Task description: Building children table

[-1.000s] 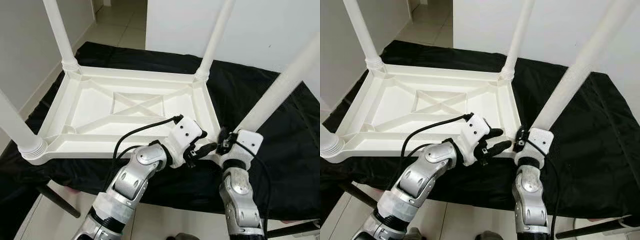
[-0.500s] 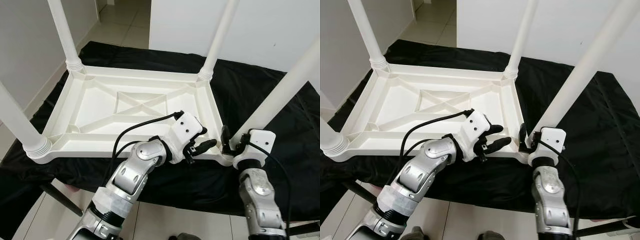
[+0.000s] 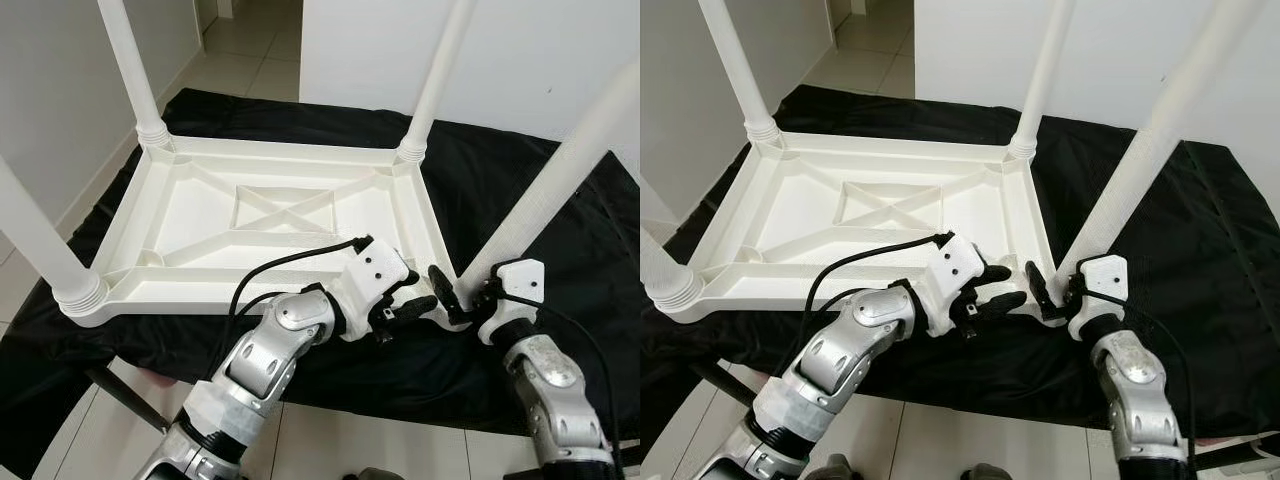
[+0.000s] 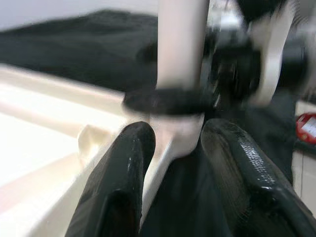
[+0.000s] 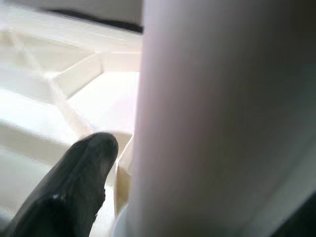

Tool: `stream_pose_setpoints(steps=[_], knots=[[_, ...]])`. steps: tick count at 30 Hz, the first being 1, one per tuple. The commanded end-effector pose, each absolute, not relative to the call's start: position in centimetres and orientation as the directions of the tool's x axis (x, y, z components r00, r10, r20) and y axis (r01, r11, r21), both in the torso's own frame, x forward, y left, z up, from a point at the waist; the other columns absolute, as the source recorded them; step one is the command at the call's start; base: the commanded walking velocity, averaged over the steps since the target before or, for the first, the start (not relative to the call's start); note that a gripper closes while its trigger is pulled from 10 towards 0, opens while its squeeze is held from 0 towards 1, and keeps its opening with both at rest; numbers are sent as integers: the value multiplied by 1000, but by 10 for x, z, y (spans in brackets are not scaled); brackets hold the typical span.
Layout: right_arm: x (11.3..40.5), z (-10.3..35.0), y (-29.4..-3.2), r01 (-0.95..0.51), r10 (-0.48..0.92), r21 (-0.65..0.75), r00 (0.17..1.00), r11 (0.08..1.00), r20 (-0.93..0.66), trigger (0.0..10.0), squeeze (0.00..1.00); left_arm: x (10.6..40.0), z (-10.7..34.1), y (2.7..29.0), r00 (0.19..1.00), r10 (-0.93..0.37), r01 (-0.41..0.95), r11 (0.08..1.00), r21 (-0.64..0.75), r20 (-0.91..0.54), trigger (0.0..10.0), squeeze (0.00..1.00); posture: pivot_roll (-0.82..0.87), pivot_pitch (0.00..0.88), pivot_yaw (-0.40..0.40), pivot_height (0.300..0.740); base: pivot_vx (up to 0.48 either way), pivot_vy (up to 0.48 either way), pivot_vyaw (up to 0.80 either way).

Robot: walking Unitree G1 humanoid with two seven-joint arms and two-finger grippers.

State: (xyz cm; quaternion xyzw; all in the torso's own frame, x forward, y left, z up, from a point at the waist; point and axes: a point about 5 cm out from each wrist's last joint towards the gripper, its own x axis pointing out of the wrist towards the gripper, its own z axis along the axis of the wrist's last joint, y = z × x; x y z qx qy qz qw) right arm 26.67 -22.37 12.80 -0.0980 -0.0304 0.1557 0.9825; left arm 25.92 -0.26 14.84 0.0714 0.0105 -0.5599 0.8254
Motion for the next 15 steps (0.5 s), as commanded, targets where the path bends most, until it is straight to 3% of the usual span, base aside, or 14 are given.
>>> stream_pose_setpoints(steps=[1,5,6,7,8,9,15], knots=[[269,126,-220,-337,349,-211,937,917,19,10000,0,254,141,-5,302,-944,951,290,106,-129,10000,0,33,0,-37,740,0,0,0],[272,126,-222,-351,365,-231,931,907,16,10000,0,254,139,-6,303,-944,951,290,106,-132,10000,0,35,0,-38,740,0,0,0],[274,124,-224,-375,386,-232,923,897,0,4510,0,254,136,-7,307,-941,950,294,104,-141,10000,0,31,0,-39,740,0,0,0],[274,124,-224,-375,386,-232,923,897,0,4510,0,254,136,-7,307,-941,950,294,104,-141,10000,0,31,0,-39,740,0,0,0],[273,123,-224,-387,396,-233,918,892,-11,3804,0,253,135,-7,308,-941,950,295,105,-142,10000,0,30,0,-38,740,0,0,0],[273,121,-225,-397,404,-230,915,888,-20,0,0,253,135,-8,309,-940,949,296,105,-143,10000,0,28,0,-38,740,0,0,0],[270,117,-225,-412,414,-208,910,887,-37,0,0,253,137,-10,311,-941,948,298,109,-137,10000,0,25,0,-38,740,0,0,0]])
